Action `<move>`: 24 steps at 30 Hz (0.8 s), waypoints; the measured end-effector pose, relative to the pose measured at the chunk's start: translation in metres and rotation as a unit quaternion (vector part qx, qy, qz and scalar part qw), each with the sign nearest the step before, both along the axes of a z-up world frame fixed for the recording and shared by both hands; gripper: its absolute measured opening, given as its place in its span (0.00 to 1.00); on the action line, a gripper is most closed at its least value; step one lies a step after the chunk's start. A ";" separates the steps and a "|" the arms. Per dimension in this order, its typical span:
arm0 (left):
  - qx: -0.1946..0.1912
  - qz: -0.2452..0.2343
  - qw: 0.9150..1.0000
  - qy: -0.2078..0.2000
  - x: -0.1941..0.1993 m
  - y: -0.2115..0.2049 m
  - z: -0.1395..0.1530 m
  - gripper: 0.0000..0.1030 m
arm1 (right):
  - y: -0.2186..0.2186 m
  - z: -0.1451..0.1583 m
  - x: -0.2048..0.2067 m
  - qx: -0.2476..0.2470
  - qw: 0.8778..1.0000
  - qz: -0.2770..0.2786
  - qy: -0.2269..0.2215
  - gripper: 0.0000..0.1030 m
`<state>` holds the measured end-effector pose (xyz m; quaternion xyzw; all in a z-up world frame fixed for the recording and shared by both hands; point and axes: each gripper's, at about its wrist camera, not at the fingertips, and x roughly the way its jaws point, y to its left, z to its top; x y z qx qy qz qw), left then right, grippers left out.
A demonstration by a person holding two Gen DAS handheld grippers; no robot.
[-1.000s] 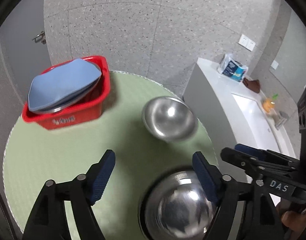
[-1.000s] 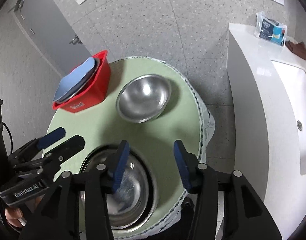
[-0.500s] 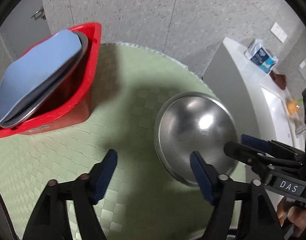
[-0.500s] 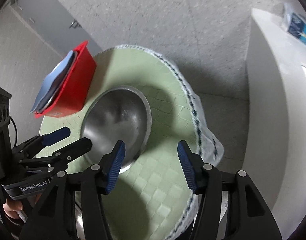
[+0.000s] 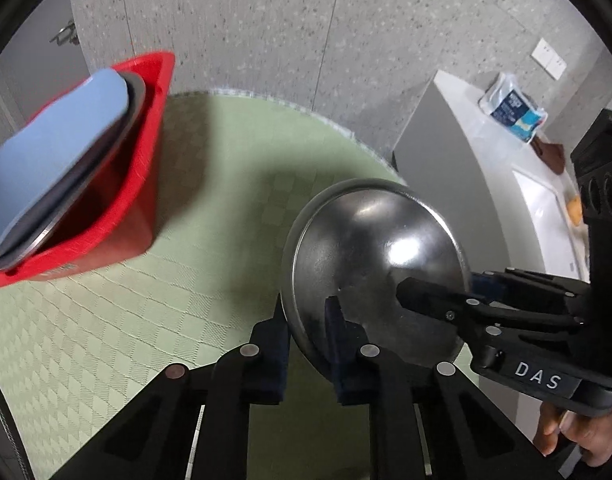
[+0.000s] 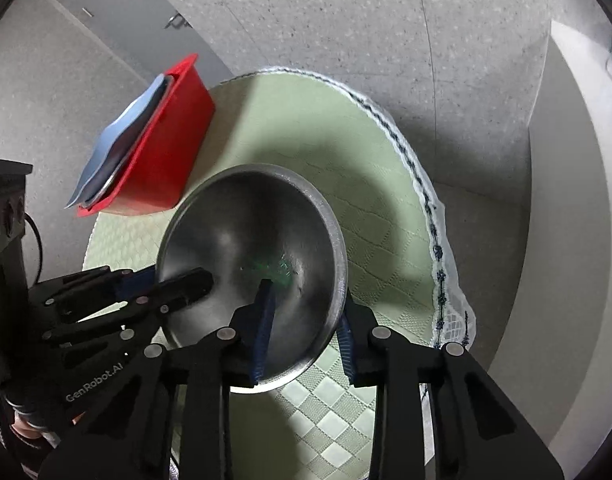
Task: Organize plates and bowls
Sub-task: 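Grasp the rim of the remaining steel bowl with both grippers, then lower the held steel bowl with both grippers onto the bowl stack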
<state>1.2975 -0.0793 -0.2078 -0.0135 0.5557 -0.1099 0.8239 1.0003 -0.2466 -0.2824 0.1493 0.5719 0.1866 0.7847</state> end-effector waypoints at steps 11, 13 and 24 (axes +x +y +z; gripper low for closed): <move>-0.033 0.004 0.996 -0.077 -0.092 0.026 0.056 0.12 | 0.021 0.081 -0.048 -0.004 0.997 -0.011 -0.080 0.28; -0.036 0.002 0.995 -0.092 -0.117 0.034 0.067 0.12 | 0.030 0.096 -0.065 -0.011 0.995 -0.012 -0.095 0.28; -0.050 -0.012 0.992 -0.119 -0.251 0.083 0.091 0.12 | 0.062 0.118 -0.148 -0.022 0.993 -0.031 -0.111 0.28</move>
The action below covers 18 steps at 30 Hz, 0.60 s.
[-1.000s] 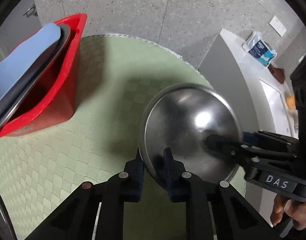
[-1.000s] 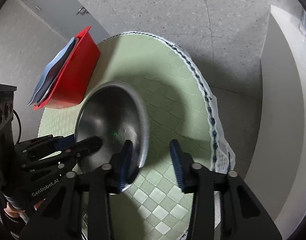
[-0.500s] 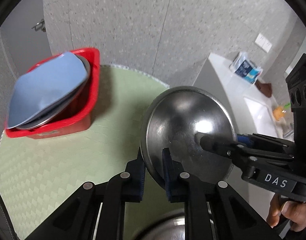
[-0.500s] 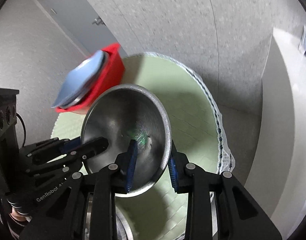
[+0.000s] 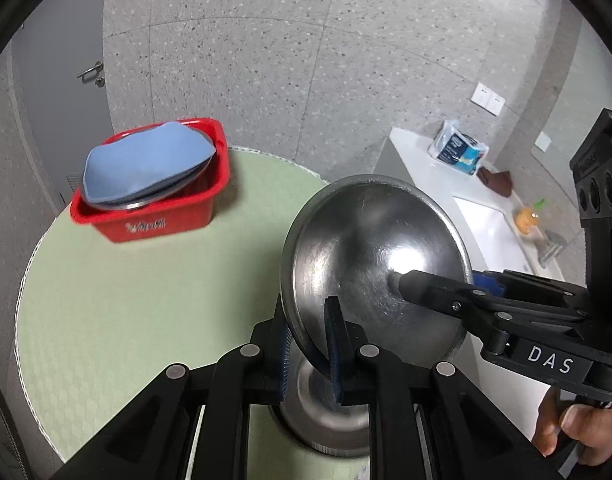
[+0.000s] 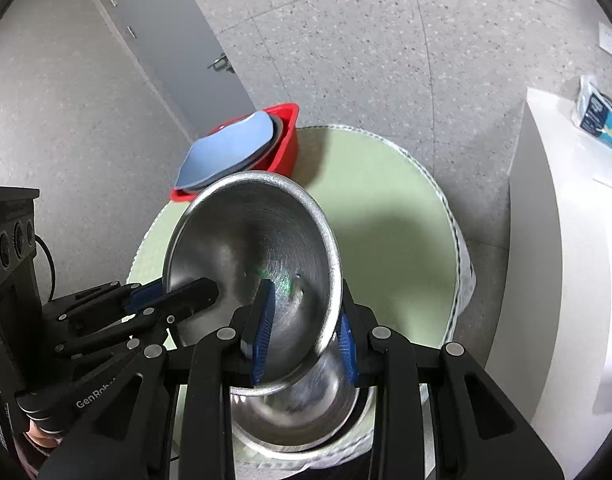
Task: Organize plates and bowls
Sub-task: 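Lower the held steel bowl with both grippers onto the bowl stack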
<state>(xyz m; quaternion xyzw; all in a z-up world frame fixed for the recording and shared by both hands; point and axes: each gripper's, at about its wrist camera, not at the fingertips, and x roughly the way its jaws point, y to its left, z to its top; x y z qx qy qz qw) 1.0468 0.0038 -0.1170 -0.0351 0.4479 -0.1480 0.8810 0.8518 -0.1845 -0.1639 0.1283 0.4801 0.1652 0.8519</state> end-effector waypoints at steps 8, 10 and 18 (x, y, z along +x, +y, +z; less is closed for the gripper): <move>-0.002 -0.008 1.000 0.008 -0.047 0.020 -0.003 0.12 | 0.005 -0.007 -0.037 -0.007 1.000 -0.013 0.007 0.28; -0.003 -0.008 1.000 0.011 -0.044 0.016 -0.005 0.12 | 0.006 -0.012 -0.043 -0.014 1.000 -0.016 0.009 0.28; -0.001 -0.011 0.999 0.036 -0.039 0.009 -0.024 0.12 | 0.006 -0.041 -0.050 -0.034 0.999 -0.027 0.032 0.28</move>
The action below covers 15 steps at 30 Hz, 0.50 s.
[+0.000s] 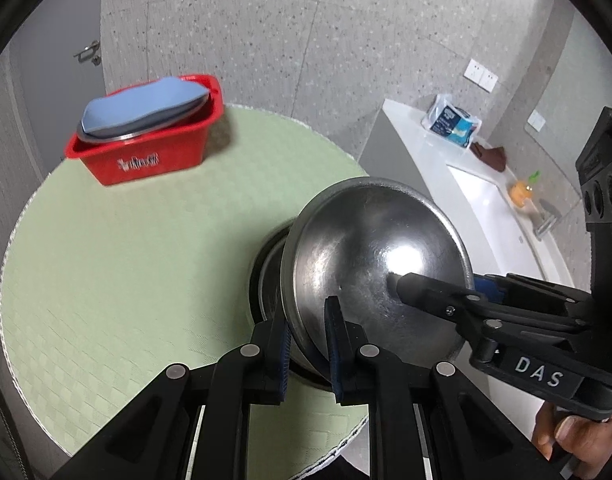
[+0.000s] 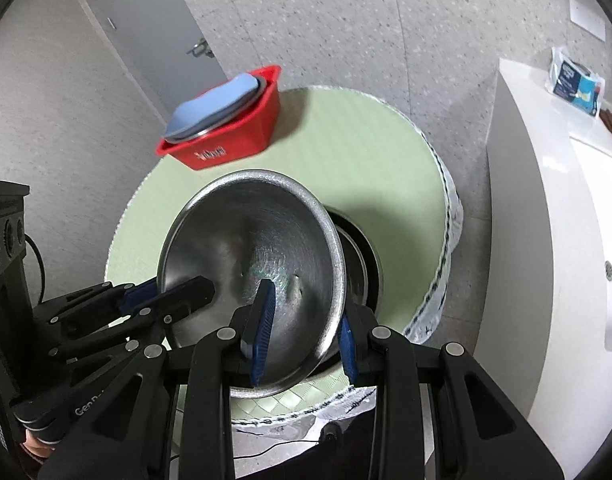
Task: Organize plates and bowls
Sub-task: 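Lower the held steel bowl with both grippers onto the bowl stack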
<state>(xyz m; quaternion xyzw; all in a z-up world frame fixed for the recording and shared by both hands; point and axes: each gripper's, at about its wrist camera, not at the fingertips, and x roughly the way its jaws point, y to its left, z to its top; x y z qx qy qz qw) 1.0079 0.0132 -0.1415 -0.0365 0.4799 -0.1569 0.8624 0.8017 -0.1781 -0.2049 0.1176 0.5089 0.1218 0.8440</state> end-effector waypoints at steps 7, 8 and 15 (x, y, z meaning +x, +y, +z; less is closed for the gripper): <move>-0.004 0.007 1.000 0.025 0.024 -0.003 -0.009 0.12 | 0.004 -0.015 -0.001 -0.013 1.000 0.003 0.011 0.29; -0.005 0.008 1.000 0.026 0.027 -0.005 -0.009 0.12 | 0.005 -0.016 0.000 -0.014 1.000 0.004 0.012 0.31; -0.004 0.016 1.000 0.024 0.035 -0.014 -0.011 0.15 | 0.012 -0.017 0.001 -0.042 0.999 0.009 0.002 0.32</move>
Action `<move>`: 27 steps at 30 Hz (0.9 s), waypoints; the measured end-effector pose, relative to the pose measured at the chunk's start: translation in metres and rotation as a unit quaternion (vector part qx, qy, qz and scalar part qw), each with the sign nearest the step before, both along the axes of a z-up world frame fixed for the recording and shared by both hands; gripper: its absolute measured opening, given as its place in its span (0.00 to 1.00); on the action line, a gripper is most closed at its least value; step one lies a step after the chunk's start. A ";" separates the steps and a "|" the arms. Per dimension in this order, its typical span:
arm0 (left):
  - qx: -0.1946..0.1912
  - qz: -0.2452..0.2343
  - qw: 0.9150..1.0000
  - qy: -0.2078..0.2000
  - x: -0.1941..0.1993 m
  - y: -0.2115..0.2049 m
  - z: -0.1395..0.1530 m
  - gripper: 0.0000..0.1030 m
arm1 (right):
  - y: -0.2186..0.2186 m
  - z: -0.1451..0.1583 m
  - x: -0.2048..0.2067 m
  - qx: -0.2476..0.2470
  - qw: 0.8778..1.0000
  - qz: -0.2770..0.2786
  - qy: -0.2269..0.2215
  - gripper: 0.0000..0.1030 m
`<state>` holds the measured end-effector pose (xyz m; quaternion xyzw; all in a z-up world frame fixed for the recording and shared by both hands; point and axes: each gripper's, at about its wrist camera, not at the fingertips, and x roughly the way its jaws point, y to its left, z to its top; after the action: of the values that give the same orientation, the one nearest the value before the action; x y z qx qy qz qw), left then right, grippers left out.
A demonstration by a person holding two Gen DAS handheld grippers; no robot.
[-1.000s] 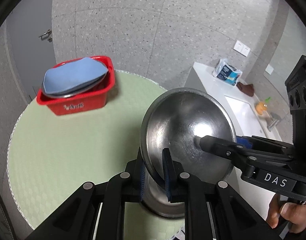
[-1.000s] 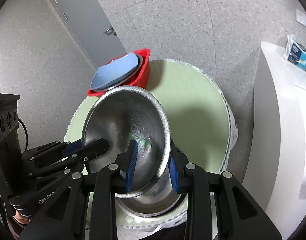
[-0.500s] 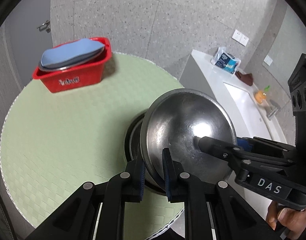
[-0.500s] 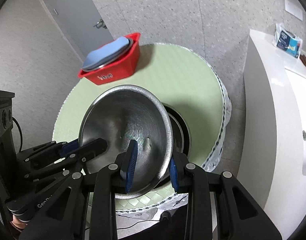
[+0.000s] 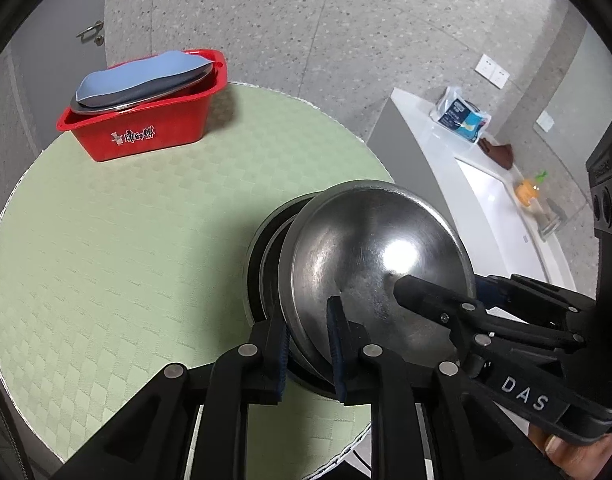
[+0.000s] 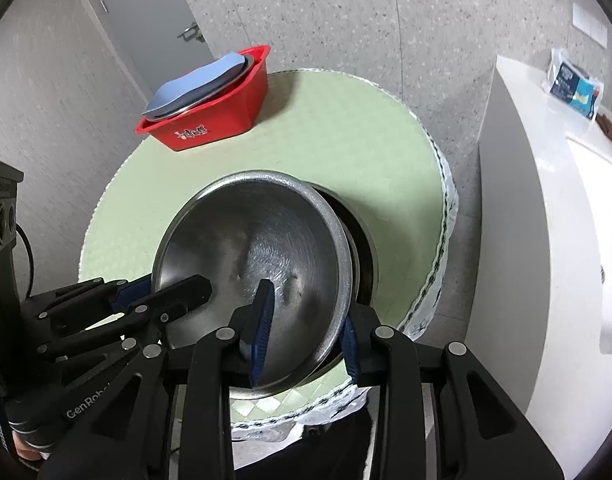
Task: Organize plates and bowls
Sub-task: 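Lower the held steel bowl with both grippers onto the bowl stack, then open both grippers and withdraw from the bowl stack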
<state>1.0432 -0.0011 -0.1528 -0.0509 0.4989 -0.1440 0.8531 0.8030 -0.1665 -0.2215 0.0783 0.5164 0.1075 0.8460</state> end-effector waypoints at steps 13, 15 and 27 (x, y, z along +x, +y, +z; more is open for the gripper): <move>-0.008 0.005 1.000 0.006 -0.001 -0.003 -0.003 0.21 | -0.007 0.006 -0.003 -0.001 1.000 -0.014 -0.002 0.55; -0.012 0.005 1.000 0.006 0.000 -0.003 -0.001 0.23 | -0.010 0.006 -0.004 0.000 1.000 -0.019 -0.003 0.60; -0.009 0.069 0.996 -0.050 -0.025 0.022 0.015 0.81 | -0.036 0.020 -0.021 0.032 0.997 -0.066 -0.039 0.72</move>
<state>1.0186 0.0214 -0.1381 -0.0854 0.4493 -0.0917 0.8846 0.7818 -0.2026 -0.2011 0.1354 0.4732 0.0711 0.8676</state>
